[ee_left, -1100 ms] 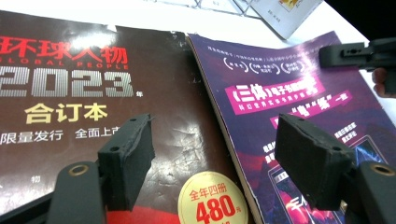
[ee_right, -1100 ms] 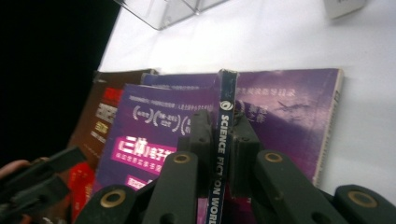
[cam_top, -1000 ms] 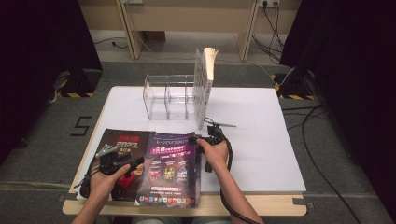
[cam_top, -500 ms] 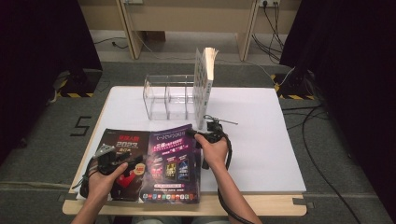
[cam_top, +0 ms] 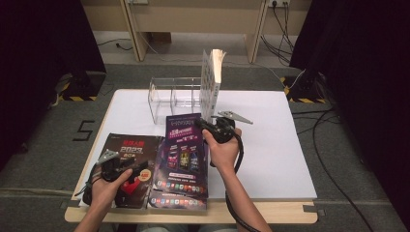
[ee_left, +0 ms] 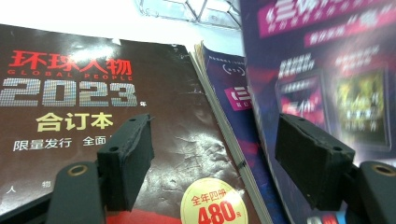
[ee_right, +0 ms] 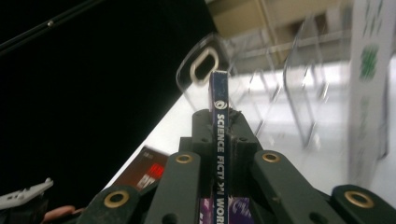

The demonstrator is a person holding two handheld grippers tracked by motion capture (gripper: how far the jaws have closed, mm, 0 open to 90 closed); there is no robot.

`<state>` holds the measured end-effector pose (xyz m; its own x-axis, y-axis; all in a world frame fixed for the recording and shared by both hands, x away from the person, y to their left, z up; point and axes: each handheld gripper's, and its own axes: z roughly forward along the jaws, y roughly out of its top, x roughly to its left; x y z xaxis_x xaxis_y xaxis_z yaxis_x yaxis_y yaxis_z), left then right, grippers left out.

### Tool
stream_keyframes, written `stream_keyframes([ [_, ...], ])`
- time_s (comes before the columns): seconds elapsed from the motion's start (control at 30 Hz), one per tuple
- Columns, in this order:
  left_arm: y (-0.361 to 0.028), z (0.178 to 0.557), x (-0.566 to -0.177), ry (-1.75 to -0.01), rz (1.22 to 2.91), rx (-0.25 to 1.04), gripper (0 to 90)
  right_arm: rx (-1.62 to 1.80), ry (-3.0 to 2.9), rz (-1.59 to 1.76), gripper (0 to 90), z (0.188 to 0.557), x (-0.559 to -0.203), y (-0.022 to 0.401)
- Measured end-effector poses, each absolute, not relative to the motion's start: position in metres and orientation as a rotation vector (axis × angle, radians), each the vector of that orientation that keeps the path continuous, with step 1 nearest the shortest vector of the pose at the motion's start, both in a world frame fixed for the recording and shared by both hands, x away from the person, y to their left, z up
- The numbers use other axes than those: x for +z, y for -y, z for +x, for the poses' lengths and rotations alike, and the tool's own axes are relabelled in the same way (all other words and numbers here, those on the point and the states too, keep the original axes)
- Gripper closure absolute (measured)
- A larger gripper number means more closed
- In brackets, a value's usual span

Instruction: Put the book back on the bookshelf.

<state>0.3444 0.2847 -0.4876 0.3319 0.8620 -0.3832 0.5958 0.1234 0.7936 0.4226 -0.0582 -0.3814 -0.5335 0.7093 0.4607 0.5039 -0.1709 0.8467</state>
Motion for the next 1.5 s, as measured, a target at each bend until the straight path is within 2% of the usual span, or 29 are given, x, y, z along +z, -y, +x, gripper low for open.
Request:
stream_keyframes([
  [0.77,-0.284,0.344,-0.489,-1.362,1.568,0.315,26.7,1.741,-1.688,1.232,84.4,0.429,-0.334,0.051],
  [1.5,-0.284,0.346,-0.490,-1.366,1.560,0.309,26.5,1.695,-1.524,1.155,84.3,0.479,-0.295,0.027],
])
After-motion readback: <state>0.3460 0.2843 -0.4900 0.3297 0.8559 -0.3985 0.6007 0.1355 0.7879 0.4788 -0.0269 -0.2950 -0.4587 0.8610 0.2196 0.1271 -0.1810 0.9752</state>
